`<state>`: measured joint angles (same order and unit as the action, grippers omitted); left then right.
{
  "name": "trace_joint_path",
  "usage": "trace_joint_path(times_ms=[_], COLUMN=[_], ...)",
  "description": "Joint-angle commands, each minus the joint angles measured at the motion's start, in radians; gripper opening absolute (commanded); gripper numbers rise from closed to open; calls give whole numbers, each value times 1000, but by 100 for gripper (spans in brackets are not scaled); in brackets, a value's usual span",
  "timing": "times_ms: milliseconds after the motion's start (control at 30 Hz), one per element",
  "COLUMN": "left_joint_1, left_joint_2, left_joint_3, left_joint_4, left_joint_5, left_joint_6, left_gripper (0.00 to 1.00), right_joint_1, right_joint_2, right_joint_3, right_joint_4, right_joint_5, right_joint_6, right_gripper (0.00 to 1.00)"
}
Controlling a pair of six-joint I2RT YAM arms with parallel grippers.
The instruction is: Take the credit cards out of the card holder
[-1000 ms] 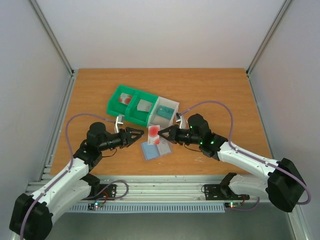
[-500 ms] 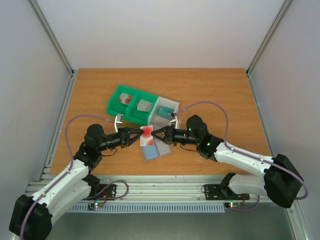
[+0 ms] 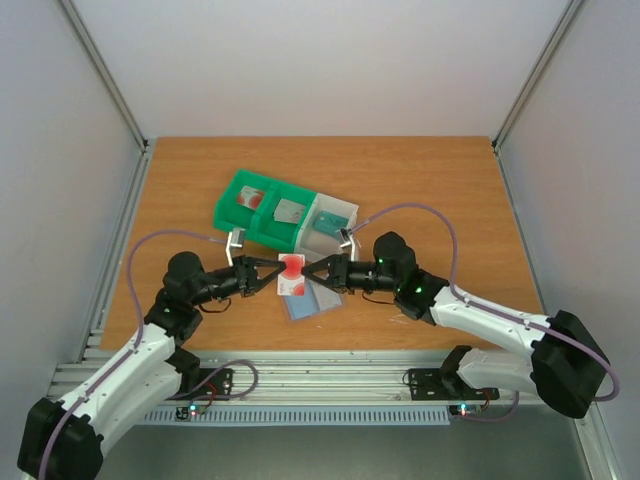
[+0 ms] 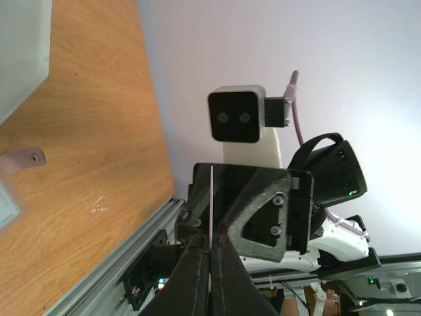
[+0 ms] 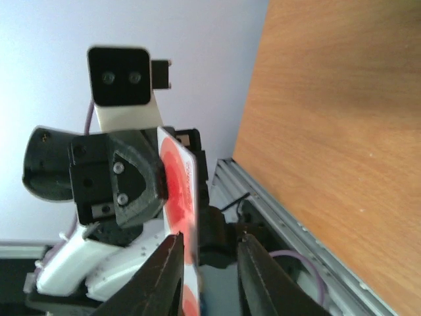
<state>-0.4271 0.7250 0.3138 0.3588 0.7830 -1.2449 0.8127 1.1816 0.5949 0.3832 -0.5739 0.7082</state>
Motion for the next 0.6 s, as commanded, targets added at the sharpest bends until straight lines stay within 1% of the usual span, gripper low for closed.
trace_joint_path(times_ms=[0,100,200,267,300,367,433,567], left_joint_1=[-4,-3,-3,-3,-3,-3,-3,-4], left_joint_2=[2,-4,-17,-22,-21,-13,-9,-29], left_joint_3=[42,108,182,226,233,238,248,269], left_joint_4=[-32,-211,-422,-513,-522,-499,-499,-516], left_joint_5=[77,112,137,159,179,243,284,314], left_joint_6=[45,126,264,345,369,369,361,378], left_gripper=[0,1,0,0,0,0,0,0], right_joint_1=[-2,-11,-14,-14,-14,-14,-14,-13], right_joint_2=[-97,-141,-157,-148,-129,-90,-55,19], right_joint_3=[57,128,261,357,409,500,576,708], right_joint_4=[-184,-319,-563,-730,-809,-975,-1076,-1239], right_joint_5=[-13,-41,-62,-72,-78,-100,-117,-139], right_joint_6=[-176,-278,-439,-544,-611,-686,-774,-867], right_gripper=[25,29,32,33,34,35,35,38])
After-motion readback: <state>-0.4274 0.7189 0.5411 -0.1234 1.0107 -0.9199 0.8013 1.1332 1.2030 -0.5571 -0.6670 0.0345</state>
